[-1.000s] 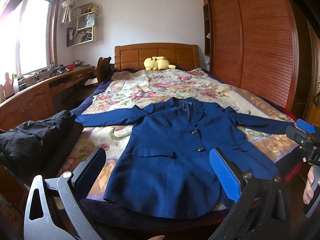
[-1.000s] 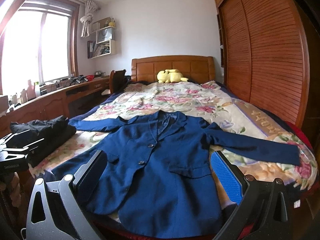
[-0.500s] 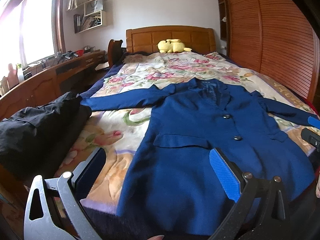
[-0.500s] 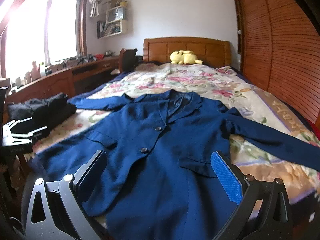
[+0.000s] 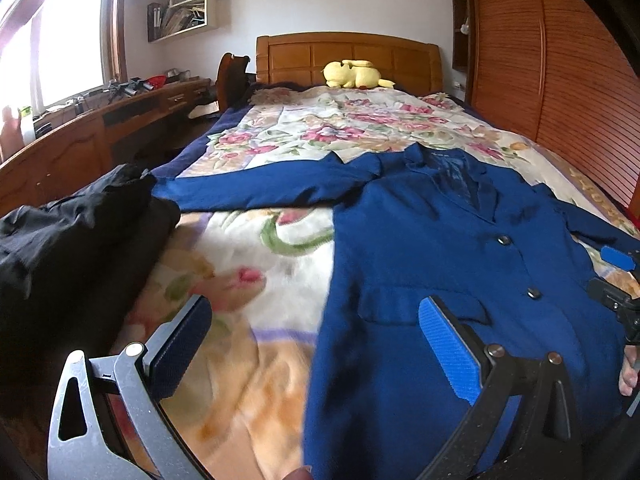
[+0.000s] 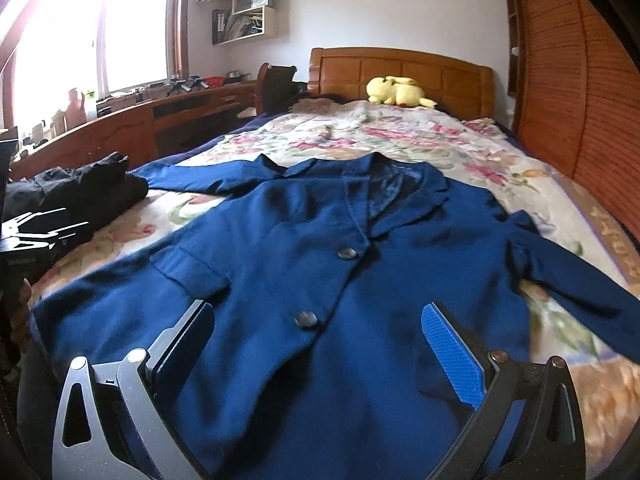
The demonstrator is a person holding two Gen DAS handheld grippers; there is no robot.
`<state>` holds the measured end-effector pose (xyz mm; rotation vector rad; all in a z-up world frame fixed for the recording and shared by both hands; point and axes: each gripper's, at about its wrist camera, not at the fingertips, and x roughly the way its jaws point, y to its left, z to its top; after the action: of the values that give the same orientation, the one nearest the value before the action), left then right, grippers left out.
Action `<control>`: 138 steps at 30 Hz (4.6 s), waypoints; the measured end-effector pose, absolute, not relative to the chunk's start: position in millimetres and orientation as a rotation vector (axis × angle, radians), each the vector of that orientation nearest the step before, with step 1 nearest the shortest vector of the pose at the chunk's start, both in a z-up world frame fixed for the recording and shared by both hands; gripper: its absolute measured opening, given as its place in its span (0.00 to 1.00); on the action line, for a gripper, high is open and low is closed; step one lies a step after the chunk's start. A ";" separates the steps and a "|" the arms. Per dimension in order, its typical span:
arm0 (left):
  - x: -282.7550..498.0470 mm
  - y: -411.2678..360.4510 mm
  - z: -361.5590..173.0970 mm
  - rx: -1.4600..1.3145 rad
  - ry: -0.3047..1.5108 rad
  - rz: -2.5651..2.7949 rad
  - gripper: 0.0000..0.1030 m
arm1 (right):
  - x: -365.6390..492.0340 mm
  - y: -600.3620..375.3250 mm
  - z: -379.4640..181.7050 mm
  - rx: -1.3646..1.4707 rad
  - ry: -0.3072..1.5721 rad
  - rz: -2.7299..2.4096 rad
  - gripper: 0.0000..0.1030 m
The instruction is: Fold large clothes
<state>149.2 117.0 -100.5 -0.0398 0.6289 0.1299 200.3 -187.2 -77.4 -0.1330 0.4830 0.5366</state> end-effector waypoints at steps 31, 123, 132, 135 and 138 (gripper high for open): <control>362.7 209.2 -156.3 -0.087 0.839 0.159 1.00 | 277.0 -168.9 -118.6 -0.103 0.594 0.649 1.00; 147.1 186.9 -106.8 -0.117 0.726 -0.081 0.45 | 315.4 -14.7 -55.1 -0.360 0.591 0.794 0.96; 124.2 207.7 -122.2 -0.125 0.728 -0.060 0.49 | 380.3 60.3 -106.2 -0.601 0.727 0.600 0.55; 119.1 204.7 -124.7 -0.133 0.735 -0.075 0.50 | 378.6 59.1 -103.6 -0.599 0.701 0.605 0.23; 116.2 196.6 -123.6 -0.132 0.731 -0.090 0.50 | 365.6 40.4 -78.1 -0.500 0.634 0.623 0.13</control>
<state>116.2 196.6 -123.6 -0.1316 0.7312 -0.0904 365.6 40.4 -78.1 -0.4998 0.6344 0.6229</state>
